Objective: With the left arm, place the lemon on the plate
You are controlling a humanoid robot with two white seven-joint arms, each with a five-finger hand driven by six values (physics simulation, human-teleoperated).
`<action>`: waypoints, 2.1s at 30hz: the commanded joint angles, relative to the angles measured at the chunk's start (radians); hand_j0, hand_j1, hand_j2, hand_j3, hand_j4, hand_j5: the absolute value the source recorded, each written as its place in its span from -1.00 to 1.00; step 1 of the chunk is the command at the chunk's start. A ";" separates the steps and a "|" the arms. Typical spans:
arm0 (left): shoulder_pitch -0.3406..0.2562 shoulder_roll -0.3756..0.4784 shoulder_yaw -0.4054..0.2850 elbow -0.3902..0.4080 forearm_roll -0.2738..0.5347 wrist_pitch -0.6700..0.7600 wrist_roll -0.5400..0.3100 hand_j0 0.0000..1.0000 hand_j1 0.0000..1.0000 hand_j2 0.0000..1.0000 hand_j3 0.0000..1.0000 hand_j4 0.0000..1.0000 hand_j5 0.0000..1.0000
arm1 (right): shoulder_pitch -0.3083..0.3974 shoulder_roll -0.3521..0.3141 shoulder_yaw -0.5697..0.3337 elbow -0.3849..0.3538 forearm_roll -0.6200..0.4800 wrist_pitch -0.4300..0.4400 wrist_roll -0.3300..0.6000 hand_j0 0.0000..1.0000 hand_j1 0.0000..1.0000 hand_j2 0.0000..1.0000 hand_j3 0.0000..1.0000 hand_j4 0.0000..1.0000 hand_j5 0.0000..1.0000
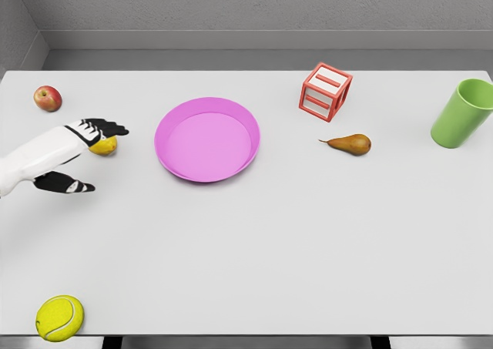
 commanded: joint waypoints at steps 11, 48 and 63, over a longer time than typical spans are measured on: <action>0.005 -0.014 0.055 0.010 -0.014 0.001 -0.022 1.00 1.00 1.00 1.00 1.00 1.00 | 0.000 0.000 0.001 0.000 -0.001 0.001 0.000 1.00 1.00 1.00 1.00 1.00 1.00; -0.334 -0.140 -0.169 0.356 -0.367 0.001 -0.024 1.00 1.00 1.00 1.00 1.00 1.00 | 0.000 0.000 0.000 0.000 -0.001 0.001 0.000 1.00 1.00 1.00 1.00 1.00 1.00; -0.353 -0.152 -0.169 0.390 -0.394 0.001 -0.021 1.00 1.00 1.00 1.00 1.00 1.00 | 0.000 0.000 0.000 0.000 0.000 0.001 0.000 1.00 1.00 1.00 1.00 1.00 1.00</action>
